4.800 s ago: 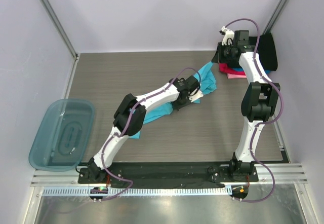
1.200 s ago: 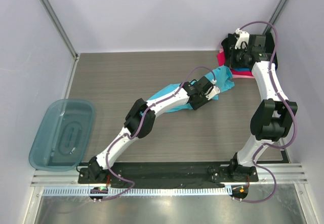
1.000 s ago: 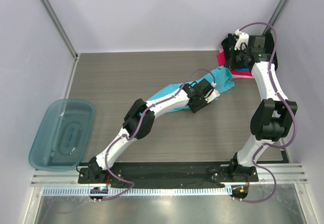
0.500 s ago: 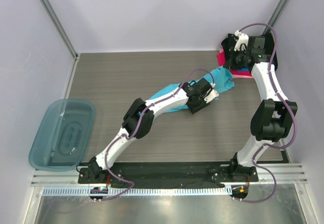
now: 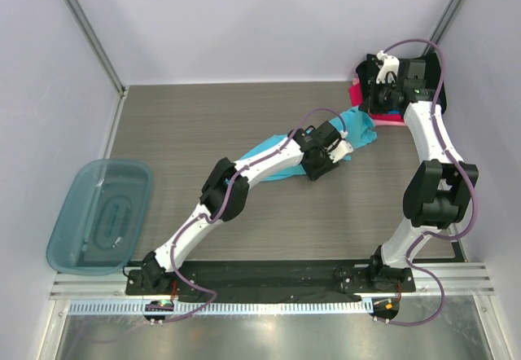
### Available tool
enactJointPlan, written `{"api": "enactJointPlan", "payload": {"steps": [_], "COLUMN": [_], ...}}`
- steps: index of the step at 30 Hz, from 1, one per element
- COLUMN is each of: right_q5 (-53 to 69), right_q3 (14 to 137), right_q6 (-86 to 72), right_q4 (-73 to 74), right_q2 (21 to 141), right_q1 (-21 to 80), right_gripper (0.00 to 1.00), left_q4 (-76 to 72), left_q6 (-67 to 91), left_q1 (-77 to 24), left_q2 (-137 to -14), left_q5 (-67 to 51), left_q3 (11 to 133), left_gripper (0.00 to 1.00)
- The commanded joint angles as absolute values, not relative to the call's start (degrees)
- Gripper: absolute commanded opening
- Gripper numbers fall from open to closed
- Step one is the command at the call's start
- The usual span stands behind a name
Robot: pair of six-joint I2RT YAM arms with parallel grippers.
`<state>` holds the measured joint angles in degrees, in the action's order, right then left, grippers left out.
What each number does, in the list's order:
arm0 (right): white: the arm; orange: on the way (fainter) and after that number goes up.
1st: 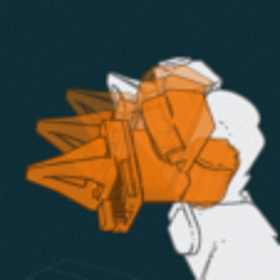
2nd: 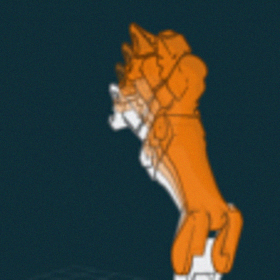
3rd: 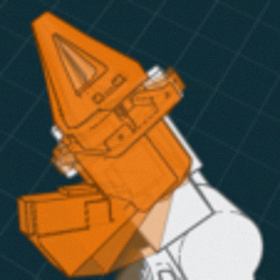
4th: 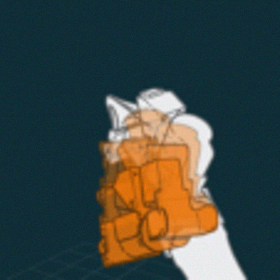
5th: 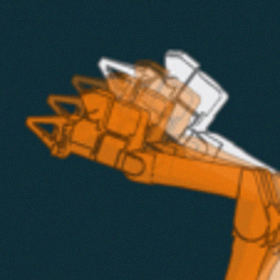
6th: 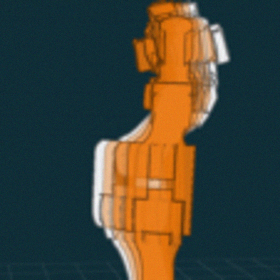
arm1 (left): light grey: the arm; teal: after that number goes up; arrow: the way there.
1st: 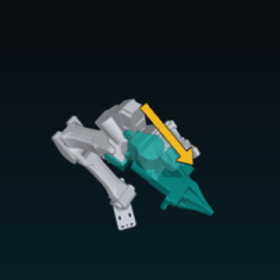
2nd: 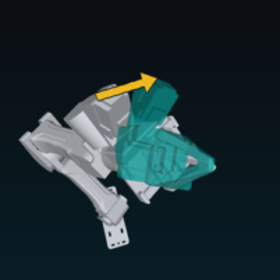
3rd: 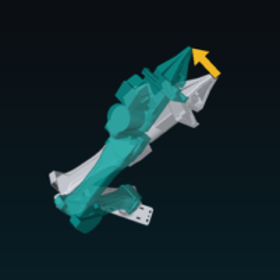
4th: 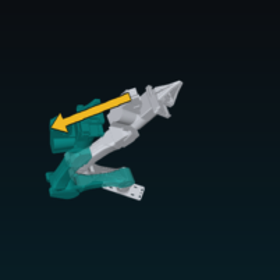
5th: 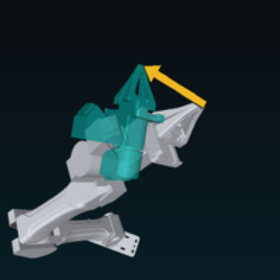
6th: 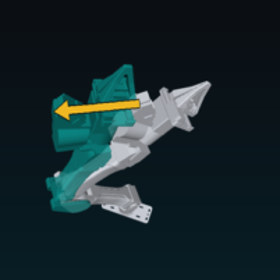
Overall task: Fold and stack the t-shirts
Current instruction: Flatten the tshirt out
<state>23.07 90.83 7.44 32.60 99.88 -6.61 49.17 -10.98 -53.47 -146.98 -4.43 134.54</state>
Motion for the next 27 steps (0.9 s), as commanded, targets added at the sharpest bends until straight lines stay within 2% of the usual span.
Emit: {"api": "enactJointPlan", "payload": {"steps": [1,6,11,12,14,16,20,27], "right_q5": [22.9,22.3,22.1,22.1,22.0,22.0,22.1,23.5], "right_q3": [90.7,90.9,90.9,90.5,90.2,89.5,89.1,91.5], "right_q6": [8.3,8.5,8.9,9.0,9.1,9.1,8.6,8.0], "right_q4": [30.9,30.9,30.9,30.9,30.8,30.5,30.2,31.5], "right_q2": [97.0,97.2,97.6,97.5,97.5,97.3,96.9,94.2], "right_q1": [-6.8,-6.9,-6.9,-6.9,-6.9,-6.9,-6.9,-6.9], "right_gripper": [0.01,0.01,0.01,0.01,0.01,0.01,0.01,0.01], "left_q4": [51.3,52.2,51.9,51.4,51.2,50.8,50.6,49.4], "left_q6": [-12.4,-11.9,-10.4,-10.0,-9.5,-9.5,-9.3,-10.3], "left_q1": [-53.1,-52.2,-50.0,-49.7,-48.5,-47.7,-46.7,-45.9], "left_q2": [-151.5,-153.3,-154.4,-154.6,-154.8,-154.8,-152.1,-133.1], "left_q5": [-5.4,-7.5,-9.3,-9.3,-9.2,-8.6,-9.0,-9.8], "left_q3": [135.9,137.4,137.5,137.6,138.0,138.0,136.7,126.2], "left_gripper": [0.41,0.41,0.32,0.24,0.16,0.00,0.00,0.00]}}
